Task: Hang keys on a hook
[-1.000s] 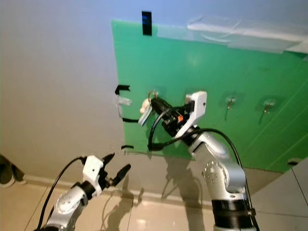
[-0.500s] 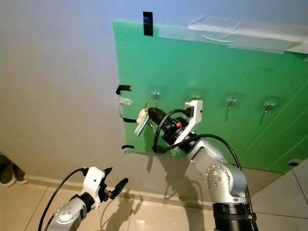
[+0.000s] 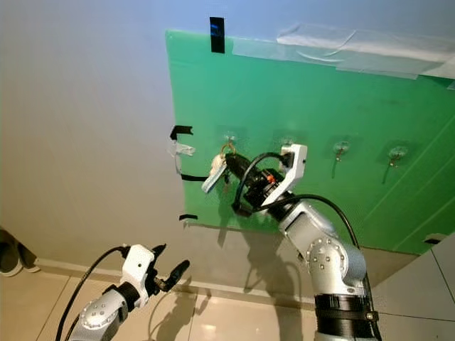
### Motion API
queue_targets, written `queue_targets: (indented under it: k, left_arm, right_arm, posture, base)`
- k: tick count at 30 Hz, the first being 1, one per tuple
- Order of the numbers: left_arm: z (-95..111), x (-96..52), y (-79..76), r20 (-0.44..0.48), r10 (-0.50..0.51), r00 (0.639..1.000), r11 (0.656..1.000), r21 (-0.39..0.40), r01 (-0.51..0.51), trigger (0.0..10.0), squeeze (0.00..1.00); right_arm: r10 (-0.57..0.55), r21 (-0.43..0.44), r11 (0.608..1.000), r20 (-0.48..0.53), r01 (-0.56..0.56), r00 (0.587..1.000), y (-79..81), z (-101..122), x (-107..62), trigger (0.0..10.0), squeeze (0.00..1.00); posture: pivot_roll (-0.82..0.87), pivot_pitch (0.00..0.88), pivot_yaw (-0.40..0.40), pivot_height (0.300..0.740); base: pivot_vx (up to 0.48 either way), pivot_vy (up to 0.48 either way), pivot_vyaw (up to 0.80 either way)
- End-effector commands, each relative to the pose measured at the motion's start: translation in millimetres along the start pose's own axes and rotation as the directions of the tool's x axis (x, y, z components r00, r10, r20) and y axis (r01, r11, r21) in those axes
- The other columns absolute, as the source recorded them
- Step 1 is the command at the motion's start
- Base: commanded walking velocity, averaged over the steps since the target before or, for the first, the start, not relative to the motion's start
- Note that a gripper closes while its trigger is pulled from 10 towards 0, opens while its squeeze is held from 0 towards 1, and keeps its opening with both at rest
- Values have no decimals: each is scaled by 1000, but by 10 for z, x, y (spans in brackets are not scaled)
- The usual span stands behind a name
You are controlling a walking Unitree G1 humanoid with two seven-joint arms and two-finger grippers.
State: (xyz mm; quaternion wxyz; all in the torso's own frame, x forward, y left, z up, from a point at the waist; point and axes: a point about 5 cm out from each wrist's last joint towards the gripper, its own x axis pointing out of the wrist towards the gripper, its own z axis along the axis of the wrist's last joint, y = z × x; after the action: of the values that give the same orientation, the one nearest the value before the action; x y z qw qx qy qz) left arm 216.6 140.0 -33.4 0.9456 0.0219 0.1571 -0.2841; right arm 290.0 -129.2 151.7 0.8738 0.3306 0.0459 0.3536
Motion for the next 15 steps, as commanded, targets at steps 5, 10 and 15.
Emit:
queue_targets:
  k: [5, 10, 15]
  left_arm:
    - [40, 25, 24, 10, -1, 1000, 1000, 16, 1, 10000, 0]
    - [39, 27, 24, 8, 3, 1000, 1000, 15, -3, 10000, 0]
    - [38, 29, 23, 7, 5, 1000, 1000, 13, -5, 10000, 0]
  right_arm:
    - [-6, 46, 999, -10, 6, 1000, -46, -7, 48, 0, 0]
    - [-15, 148, 989, -25, 18, 1000, -88, -39, 78, 0, 0]
    - [-50, 187, 981, -40, 56, 998, -139, -63, 87, 0, 0]
  posture:
    - [-25, 0, 13, 740]
    - [-20, 0, 9, 740]
    - [-20, 0, 9, 740]
  base:
    - [0, 0, 0]
    - [0, 0, 0]
    - [0, 0, 0]
